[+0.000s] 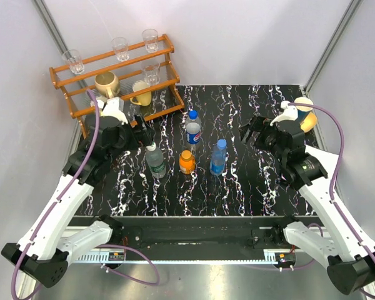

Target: Unscrew the bottle caps

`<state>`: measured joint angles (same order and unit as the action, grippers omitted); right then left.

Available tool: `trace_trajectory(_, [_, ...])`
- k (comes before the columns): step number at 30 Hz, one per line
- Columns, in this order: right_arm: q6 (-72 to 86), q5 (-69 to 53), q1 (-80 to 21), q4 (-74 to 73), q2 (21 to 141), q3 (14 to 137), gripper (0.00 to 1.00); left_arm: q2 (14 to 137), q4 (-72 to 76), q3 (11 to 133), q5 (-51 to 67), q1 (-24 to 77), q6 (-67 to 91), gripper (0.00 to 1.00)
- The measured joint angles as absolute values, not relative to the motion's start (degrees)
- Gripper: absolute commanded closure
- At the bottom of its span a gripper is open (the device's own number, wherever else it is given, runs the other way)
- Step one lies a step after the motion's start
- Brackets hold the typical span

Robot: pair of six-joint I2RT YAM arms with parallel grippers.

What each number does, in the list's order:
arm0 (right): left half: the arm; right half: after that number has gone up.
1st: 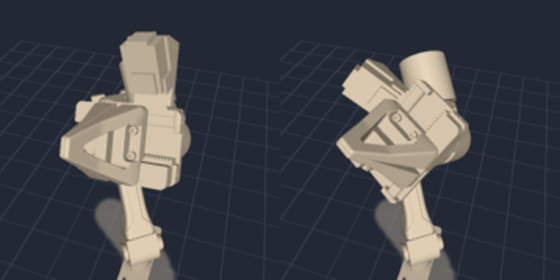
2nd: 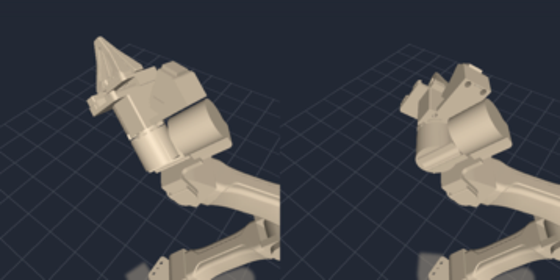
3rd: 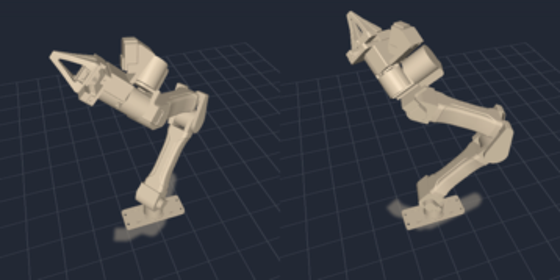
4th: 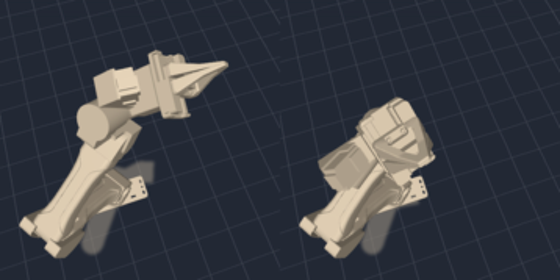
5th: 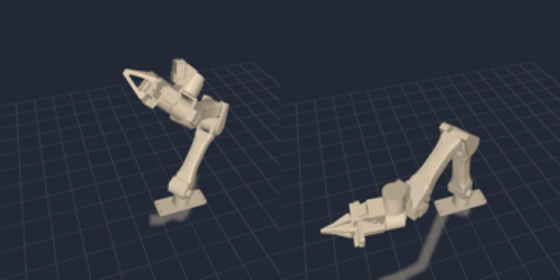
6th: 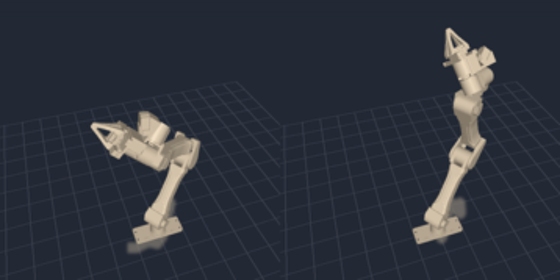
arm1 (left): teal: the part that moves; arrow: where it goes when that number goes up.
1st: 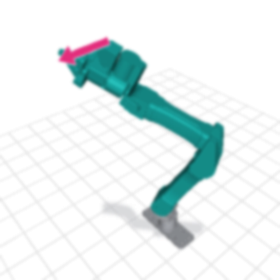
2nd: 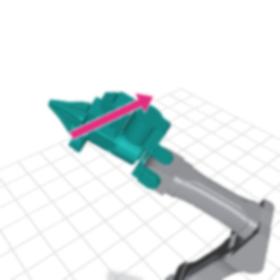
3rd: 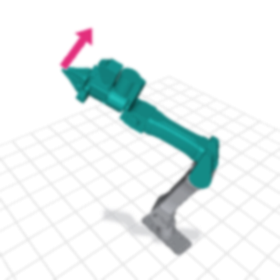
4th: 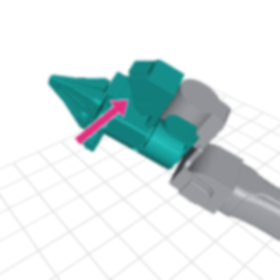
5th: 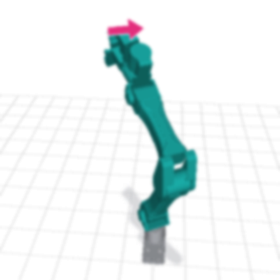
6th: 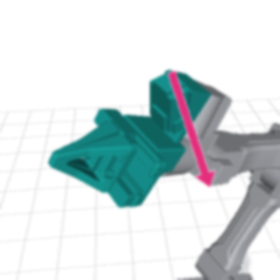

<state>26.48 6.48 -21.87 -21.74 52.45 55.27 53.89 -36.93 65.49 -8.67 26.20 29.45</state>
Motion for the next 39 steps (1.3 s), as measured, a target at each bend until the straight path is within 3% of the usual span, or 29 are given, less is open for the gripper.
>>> trace_trajectory(5, [22.3,7.1,-24.8,-25.5,52.4,58.3,0.00,52.9,-35.5,63.1,-6.4,26.2,28.2,0.01])
trace_trajectory(13, [16.1,17.3,-42.9,-28.2,62.5,70.1,0.02,50.5,-32.9,61.1,-3.5,26.2,26.7,0.01])
trace_trajectory(26, [17.4,20.0,-44.2,-29.7,66.0,65.0,0.00,48.2,-31.8,59.1,-1.7,26.2,26.4,0.01])
trace_trajectory(34, [18.3,20.0,-44.2,-27.5,67.4,63.2,0.18,47.9,-31.5,58.5,-1.4,26.2,26.4,0.01])
trace_trajectory(39, [18.7,20.3,-44.2,-26.5,67.4,62.2,0.23,47.0,-31.2,57.9,-1.4,26.2,26.4,0.01])
